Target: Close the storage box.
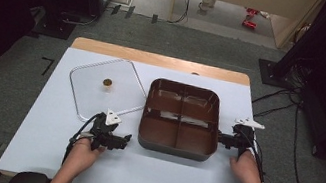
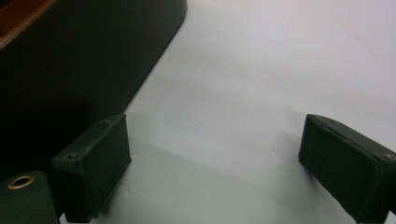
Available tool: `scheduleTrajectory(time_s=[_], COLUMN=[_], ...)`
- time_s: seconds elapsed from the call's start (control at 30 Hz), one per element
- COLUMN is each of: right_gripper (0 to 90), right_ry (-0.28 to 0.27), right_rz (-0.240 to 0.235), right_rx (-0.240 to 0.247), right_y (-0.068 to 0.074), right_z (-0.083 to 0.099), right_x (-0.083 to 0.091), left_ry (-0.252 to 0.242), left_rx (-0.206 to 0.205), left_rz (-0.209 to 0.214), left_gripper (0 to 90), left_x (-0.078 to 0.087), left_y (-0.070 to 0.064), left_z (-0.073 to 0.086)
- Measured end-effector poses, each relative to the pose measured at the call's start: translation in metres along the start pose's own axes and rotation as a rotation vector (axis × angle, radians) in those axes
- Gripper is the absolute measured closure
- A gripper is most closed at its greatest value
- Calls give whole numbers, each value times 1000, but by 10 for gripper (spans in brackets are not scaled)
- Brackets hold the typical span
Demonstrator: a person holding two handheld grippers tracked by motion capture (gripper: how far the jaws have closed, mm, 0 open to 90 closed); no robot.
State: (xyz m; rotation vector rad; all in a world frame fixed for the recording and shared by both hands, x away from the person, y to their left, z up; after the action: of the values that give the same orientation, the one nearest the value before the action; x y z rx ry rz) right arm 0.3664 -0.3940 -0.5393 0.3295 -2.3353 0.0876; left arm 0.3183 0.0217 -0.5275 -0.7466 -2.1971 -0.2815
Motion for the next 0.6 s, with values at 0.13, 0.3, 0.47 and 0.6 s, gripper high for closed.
scheduleTrajectory(time_s=[0.13, 0.3, 0.47, 0.6], right_gripper=[83, 83, 83, 83], right_ry=[0, 0, 0, 0], right_rz=[0, 0, 0, 0], right_rx=[0, 0, 0, 0], right_y=[0, 0, 0, 0], right_z=[0, 0, 0, 0], right_x=[0, 0, 0, 0], left_ry=[-11, -13, -22, -18], left_rx=[-21, -29, -17, -15], left_rz=[25, 52, 99, 90], left_gripper=[149, 146, 160, 160], left_x=[3, 8, 15, 16], left_y=[-4, -2, 0, 4], left_z=[-4, -4, -8, -11])
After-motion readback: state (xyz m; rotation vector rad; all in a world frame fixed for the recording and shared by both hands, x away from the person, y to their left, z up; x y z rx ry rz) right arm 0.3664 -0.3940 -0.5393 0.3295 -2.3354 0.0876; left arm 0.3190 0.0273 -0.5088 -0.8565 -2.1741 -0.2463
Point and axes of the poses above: each handheld gripper's, and its own axes: x roughly backward along the jaws, z roughly out of its underside, y roughly to its left, the point moved 5 cm from there along -x, roughly forward along the jaws, and after that the axes turned 1 degree about y, right-handed, at the moved point
